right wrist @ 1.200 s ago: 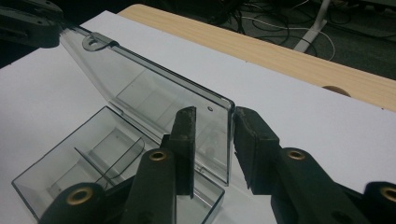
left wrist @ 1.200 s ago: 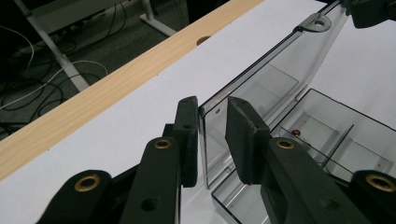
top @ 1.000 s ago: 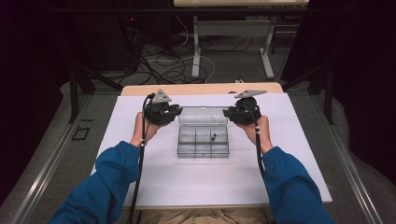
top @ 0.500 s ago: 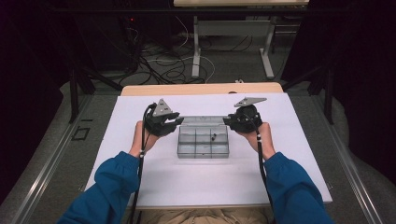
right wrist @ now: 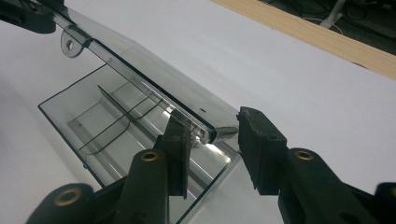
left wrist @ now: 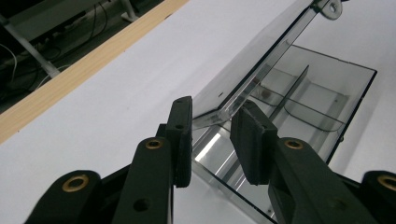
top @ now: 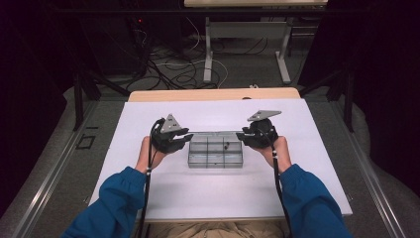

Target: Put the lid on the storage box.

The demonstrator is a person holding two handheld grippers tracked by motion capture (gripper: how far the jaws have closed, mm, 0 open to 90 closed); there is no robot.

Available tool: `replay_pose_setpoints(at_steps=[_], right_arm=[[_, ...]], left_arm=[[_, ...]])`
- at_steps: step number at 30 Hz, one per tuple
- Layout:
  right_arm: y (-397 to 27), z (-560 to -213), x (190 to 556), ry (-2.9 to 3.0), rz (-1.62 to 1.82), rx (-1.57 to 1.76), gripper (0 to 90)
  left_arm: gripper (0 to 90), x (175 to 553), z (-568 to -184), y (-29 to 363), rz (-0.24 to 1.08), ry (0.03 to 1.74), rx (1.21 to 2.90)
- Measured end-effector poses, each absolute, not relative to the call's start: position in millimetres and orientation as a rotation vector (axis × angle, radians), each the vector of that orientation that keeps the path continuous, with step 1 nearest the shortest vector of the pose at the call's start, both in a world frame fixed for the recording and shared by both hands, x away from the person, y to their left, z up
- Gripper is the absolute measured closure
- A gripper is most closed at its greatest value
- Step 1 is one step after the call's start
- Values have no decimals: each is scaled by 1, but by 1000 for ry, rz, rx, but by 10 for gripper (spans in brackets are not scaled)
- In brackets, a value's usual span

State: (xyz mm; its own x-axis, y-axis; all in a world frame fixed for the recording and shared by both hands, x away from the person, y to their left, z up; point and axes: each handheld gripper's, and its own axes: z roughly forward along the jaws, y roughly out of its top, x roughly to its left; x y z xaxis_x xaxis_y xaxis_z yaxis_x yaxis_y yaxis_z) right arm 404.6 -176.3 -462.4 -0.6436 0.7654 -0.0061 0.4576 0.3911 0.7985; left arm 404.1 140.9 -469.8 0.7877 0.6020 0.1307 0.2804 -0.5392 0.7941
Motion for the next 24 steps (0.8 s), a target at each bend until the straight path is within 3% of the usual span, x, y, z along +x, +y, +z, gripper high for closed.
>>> replay_pose_setpoints(at_steps=[24], right_arm=[[-175, -473, 389, 2333, 1079, 1056, 593]], left_arm=[[611, 398, -481, 137, 450, 659, 2204]])
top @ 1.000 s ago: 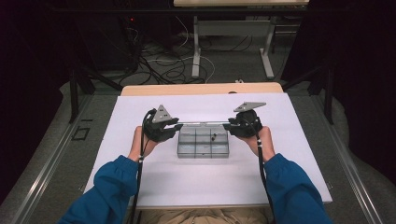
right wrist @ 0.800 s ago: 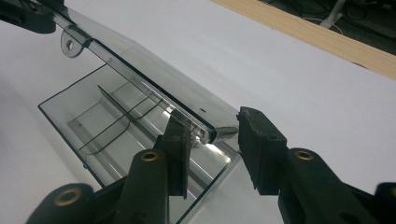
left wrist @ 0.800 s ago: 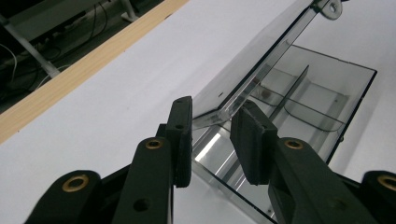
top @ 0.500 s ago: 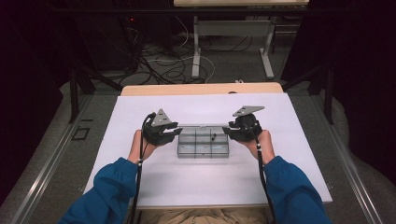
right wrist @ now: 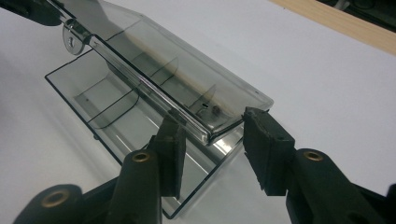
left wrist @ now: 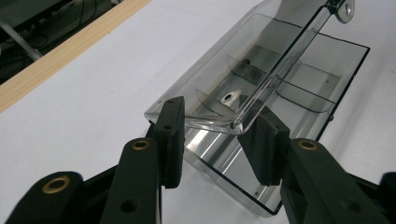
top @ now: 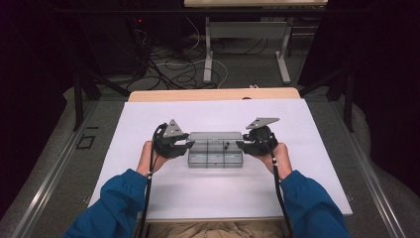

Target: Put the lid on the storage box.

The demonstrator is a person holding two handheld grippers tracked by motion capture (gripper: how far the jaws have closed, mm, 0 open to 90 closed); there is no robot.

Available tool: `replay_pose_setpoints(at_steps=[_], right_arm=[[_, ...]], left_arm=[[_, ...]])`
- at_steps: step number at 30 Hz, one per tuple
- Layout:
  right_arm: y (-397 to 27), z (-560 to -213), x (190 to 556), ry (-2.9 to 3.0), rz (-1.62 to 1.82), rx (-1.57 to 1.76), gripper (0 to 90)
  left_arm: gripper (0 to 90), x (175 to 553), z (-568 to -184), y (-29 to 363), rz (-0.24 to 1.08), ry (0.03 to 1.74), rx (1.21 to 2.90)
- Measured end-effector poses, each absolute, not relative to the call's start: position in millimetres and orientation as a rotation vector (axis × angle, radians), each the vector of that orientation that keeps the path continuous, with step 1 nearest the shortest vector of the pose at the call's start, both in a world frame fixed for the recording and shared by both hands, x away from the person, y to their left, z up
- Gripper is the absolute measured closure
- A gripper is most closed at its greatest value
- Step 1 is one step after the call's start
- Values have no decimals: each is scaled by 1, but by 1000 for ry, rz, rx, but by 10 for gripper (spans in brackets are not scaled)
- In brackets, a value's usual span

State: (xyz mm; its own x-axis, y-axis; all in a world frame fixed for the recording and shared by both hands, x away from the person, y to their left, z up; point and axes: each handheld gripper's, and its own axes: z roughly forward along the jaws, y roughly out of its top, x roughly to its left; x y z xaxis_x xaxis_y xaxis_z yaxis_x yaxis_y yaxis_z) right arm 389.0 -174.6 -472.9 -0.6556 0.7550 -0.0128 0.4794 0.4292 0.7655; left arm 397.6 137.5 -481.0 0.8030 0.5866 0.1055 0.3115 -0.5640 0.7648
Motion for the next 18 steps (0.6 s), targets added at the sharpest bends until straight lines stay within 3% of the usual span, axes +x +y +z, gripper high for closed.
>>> replay_pose_setpoints(at_steps=[18], right_arm=[[-175, -485, 380, 2377, 1044, 1080, 564]], left_arm=[[557, 394, -494, 138, 402, 669, 2253]])
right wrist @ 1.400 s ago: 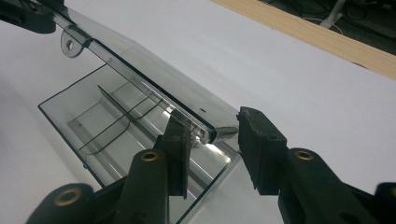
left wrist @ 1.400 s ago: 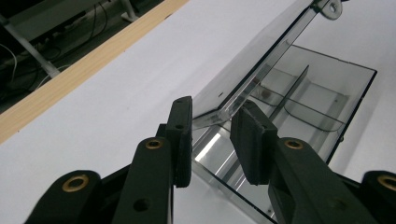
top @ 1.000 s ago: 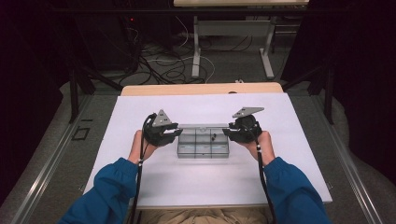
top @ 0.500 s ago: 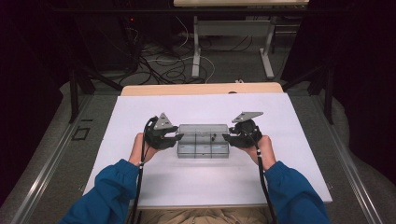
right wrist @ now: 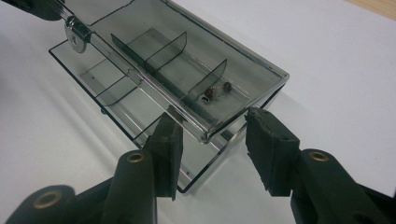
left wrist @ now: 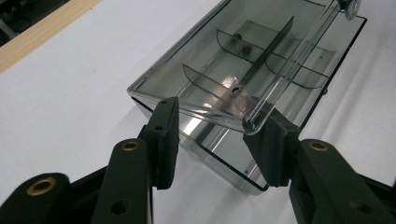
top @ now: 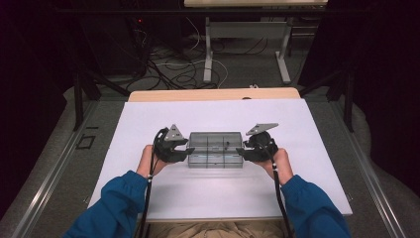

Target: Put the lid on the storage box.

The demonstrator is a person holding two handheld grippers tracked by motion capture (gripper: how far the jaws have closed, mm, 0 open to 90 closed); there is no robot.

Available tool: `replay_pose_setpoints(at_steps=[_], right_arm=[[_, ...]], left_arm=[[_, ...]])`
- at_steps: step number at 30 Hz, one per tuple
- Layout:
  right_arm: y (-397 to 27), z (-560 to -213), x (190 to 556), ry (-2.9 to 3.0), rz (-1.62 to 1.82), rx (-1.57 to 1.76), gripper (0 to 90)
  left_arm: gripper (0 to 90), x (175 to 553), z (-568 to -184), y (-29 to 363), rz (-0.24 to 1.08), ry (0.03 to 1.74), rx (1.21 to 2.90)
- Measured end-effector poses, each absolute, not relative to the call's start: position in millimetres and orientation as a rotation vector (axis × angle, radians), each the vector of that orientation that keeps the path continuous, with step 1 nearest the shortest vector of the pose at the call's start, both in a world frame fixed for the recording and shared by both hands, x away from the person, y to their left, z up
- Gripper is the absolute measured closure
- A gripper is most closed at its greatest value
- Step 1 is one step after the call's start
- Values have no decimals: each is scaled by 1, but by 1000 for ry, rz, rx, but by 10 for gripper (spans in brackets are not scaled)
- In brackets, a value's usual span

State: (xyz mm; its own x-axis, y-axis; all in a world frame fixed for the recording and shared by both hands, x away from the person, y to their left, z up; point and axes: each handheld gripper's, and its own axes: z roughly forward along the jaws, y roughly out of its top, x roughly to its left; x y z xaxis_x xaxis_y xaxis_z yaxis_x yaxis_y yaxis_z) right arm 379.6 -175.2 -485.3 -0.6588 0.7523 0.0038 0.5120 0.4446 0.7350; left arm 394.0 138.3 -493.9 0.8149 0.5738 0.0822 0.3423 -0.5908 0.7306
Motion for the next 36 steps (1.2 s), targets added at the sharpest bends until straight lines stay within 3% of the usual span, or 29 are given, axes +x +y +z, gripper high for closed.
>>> replay_pose_setpoints(at_steps=[13, 18, 29, 36], right_arm=[[-174, -490, 380, 2421, 1013, 1103, 552], [-175, -491, 380, 2436, 997, 1109, 528], [-182, -495, 372, 2512, 931, 1148, 273], [-190, -491, 362, 2500, 1008, 1139, 153]], left_arm=[[517, 392, -501, 143, 344, 709, 2268], [410, 391, -504, 149, 326, 735, 2288], [175, 377, -507, 165, 307, 806, 2291], [103, 360, -507, 175, 314, 821, 2291]])
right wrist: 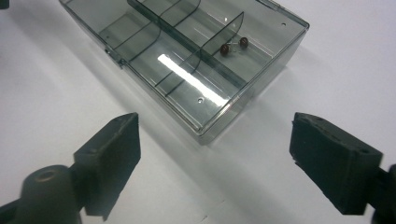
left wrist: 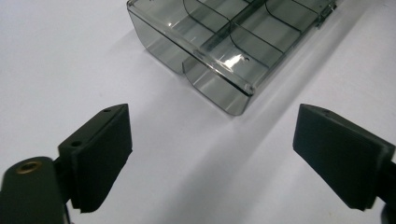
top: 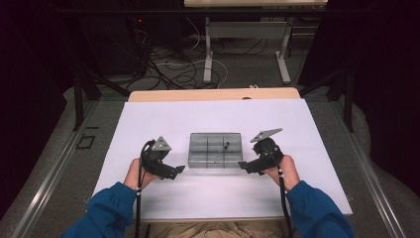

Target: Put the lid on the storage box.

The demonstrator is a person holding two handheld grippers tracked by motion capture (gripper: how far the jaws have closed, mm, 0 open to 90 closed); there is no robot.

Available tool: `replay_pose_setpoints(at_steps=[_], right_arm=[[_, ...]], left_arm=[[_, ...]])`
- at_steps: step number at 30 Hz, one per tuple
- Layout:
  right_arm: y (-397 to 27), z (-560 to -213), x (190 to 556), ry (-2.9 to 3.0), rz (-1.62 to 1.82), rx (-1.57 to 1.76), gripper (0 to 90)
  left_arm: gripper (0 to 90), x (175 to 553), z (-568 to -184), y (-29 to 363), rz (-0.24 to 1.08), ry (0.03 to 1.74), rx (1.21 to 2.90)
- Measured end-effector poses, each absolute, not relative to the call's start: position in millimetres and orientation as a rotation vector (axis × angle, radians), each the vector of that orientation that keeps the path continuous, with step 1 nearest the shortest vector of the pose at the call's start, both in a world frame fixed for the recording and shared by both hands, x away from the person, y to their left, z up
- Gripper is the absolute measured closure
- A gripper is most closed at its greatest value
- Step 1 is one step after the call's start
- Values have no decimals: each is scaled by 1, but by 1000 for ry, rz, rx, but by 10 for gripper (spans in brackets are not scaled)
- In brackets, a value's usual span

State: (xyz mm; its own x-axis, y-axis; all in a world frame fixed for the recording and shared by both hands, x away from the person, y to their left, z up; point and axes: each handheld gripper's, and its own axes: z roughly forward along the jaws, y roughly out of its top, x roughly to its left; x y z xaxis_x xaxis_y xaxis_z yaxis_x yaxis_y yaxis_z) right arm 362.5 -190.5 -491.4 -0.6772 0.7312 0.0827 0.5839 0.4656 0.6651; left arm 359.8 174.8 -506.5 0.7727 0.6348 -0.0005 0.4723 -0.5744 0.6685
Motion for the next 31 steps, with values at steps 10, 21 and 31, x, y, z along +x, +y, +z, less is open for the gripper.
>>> replay_pose_setpoints(at_steps=[10, 21, 31], right_arm=[[-206, -489, 341, 2489, 1081, 1116, 38], [-224, -496, 313, 2462, 1103, 1093, 7], [-242, -504, 297, 2421, 1110, 1087, 0]], left_arm=[[26, 343, -507, 185, 319, 837, 2278], [3, 325, -511, 196, 337, 862, 2261], [2, 309, -515, 205, 336, 875, 2266]])
